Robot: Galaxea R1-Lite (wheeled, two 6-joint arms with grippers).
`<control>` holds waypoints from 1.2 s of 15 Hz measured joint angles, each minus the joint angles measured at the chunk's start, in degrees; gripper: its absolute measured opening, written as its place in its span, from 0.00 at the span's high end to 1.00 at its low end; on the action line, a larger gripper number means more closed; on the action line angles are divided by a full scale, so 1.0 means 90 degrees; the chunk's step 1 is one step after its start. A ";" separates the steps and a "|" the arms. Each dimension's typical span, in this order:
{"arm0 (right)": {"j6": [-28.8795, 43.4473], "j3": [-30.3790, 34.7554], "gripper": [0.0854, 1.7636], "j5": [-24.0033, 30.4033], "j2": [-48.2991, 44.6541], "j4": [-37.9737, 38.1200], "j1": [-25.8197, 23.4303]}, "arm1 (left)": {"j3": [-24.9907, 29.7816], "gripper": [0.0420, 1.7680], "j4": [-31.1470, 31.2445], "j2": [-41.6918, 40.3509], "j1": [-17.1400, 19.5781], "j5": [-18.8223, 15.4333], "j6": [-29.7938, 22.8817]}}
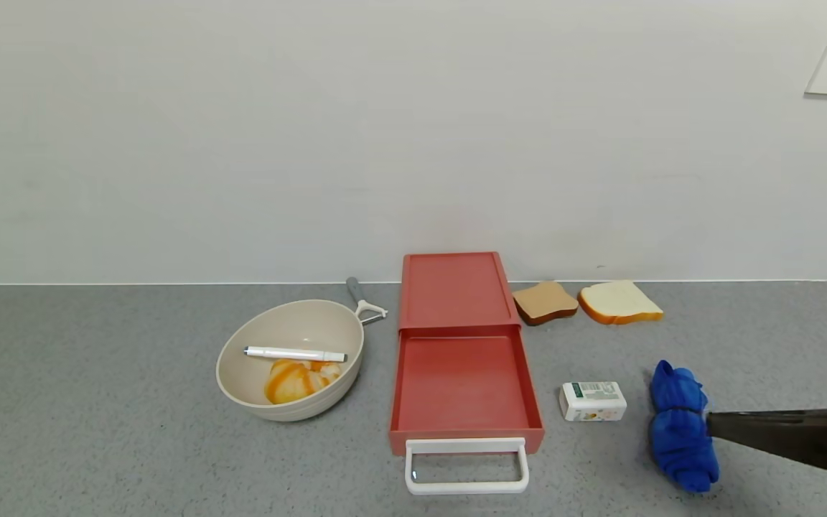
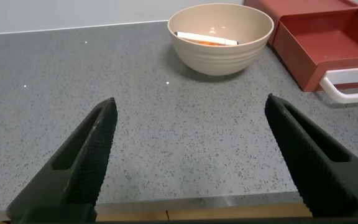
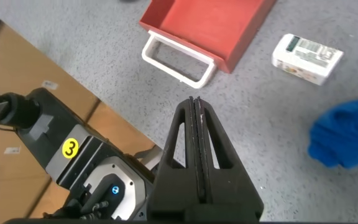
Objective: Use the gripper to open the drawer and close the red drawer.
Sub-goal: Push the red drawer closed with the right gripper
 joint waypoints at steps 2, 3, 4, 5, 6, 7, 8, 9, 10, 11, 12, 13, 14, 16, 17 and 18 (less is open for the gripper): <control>-0.0037 0.0272 0.98 0.0245 -0.0219 -0.0228 -0.0389 | 0.0000 0.03 0.0000 0.0000 0.0000 0.0000 0.0000; -0.0037 0.0382 0.98 0.0267 -0.0293 -0.0316 -0.0481 | 0.0000 0.03 0.0000 0.0000 0.0000 0.0000 0.0000; -0.0037 0.0450 0.98 0.0272 -0.0339 -0.0344 -0.0521 | 0.0000 0.03 0.0000 0.0000 0.0000 0.0000 0.0000; -0.0037 0.0489 0.98 0.0270 -0.0364 -0.0354 -0.0542 | 0.0000 0.03 0.0000 0.0000 0.0000 0.0000 0.0000; -0.0039 0.0508 0.98 0.0270 -0.0382 -0.0364 -0.0554 | 0.0000 0.03 0.0000 0.0000 0.0000 0.0000 0.0000; -0.0042 0.0517 0.98 0.0272 -0.0394 -0.0359 -0.0558 | 0.0000 0.03 0.0000 0.0001 0.0000 0.0000 0.0000; -0.0039 0.0523 0.98 0.0274 -0.0401 -0.0364 -0.0558 | 0.0000 0.03 0.0000 0.0000 0.0000 0.0000 0.0000; -0.0037 0.0532 0.98 0.0274 -0.0404 -0.0359 -0.0561 | 0.0000 0.03 0.0000 0.0001 0.0000 0.0000 0.0000; -0.0039 0.0535 0.98 0.0274 -0.0409 -0.0359 -0.0563 | 0.0000 0.03 0.0000 0.0000 0.0000 0.0000 0.0000; -0.0039 0.0539 0.98 0.0272 -0.0409 -0.0356 -0.0563 | 0.0000 0.03 0.0000 0.0000 0.0000 0.0000 0.0000; -0.0034 0.0539 0.98 0.0274 -0.0409 -0.0356 -0.0563 | 0.0000 0.03 0.0000 0.0001 0.0000 0.0000 0.0000; -0.0030 0.0539 0.98 0.0274 -0.0406 -0.0356 -0.0558 | 0.0000 0.03 0.0000 0.0000 0.0000 0.0000 -0.0003; -0.0030 0.0539 0.98 0.0274 -0.0406 -0.0354 -0.0555 | 0.0000 0.03 0.0000 0.0000 0.0000 0.0000 -0.0003; -0.0027 0.0538 0.98 0.0274 -0.0394 -0.0354 -0.0551 | 0.0000 0.03 0.0000 0.0000 0.0000 0.0000 -0.0003; -0.0022 0.0505 0.98 0.0274 -0.0367 -0.0359 -0.0546 | 0.0000 0.03 0.0000 0.0000 0.0000 0.0000 0.0000; -0.0018 0.0459 0.98 0.0272 -0.0321 -0.0356 -0.0524 | 0.0000 0.03 0.0000 0.0000 0.0000 0.0000 0.0000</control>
